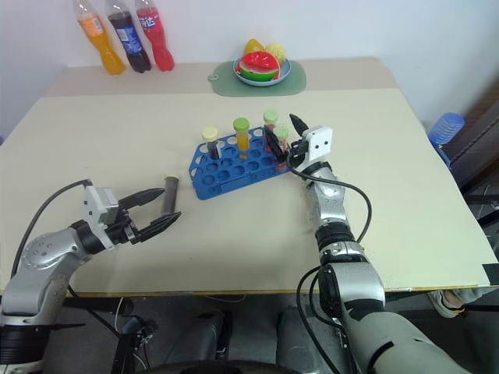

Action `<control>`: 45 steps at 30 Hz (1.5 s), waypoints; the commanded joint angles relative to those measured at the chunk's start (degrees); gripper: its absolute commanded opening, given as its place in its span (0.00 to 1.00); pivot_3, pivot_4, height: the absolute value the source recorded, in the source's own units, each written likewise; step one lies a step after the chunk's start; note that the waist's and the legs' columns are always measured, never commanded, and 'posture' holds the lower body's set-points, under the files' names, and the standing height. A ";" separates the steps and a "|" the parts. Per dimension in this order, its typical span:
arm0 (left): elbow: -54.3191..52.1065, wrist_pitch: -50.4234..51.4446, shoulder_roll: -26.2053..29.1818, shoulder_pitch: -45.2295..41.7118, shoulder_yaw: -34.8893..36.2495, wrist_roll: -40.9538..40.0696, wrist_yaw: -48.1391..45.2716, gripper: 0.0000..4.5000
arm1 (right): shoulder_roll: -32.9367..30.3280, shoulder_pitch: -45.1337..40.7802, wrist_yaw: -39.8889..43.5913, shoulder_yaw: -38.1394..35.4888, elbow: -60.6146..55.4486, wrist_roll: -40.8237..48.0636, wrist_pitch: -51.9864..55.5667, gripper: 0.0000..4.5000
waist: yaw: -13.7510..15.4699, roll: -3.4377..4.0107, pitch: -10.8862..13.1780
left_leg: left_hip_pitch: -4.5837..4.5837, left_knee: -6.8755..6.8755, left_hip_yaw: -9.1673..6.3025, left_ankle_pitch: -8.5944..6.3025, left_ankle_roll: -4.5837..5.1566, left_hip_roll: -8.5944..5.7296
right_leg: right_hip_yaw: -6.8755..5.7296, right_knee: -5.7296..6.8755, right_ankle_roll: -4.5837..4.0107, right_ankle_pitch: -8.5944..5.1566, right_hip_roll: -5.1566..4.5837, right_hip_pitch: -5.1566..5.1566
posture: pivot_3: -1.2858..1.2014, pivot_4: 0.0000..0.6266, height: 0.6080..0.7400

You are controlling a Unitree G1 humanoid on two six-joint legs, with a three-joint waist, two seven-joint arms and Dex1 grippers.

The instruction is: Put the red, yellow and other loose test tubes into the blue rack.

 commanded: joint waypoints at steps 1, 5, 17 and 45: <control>-1.77 -0.50 -0.08 -0.40 0.38 -0.58 0.05 0.79 | -2.07 1.81 2.28 1.81 -10.13 0.03 3.15 0.83 | 0.03 0.00 0.00 | 0.00 0.00 0.00 0.00 0.00 0.00 | 0.00 0.00 0.00 0.00 0.00 0.00 | 0.52 0.24 1.00; -1.59 -0.81 -0.38 -0.23 0.28 -0.33 0.02 0.79 | -8.22 9.99 4.52 4.79 -30.59 -0.08 18.56 0.83 | 0.37 0.00 0.00 | -0.02 0.00 -0.02 0.00 0.01 0.00 | 0.00 -0.02 0.00 0.00 -0.01 0.00 | 0.52 0.24 1.00; 1.77 -2.69 -2.10 -2.68 -1.68 1.09 -0.92 0.79 | -35.13 21.81 5.70 0.88 -69.29 13.60 80.99 0.83 | 0.52 -0.05 -0.03 | -0.11 0.08 -0.02 -0.04 0.07 0.03 | -0.04 -0.10 -0.07 -0.05 -0.03 0.05 | 0.52 0.24 1.00; -2.84 -1.26 -2.04 1.29 -1.86 0.13 0.87 0.79 | -33.15 1.94 4.91 25.14 -39.92 0.04 87.94 0.18 | 0.23 -0.24 -0.14 | -0.27 0.13 0.02 -0.07 0.12 0.02 | -0.08 -0.14 -0.07 -0.05 -0.02 -0.11 | 0.52 0.24 1.00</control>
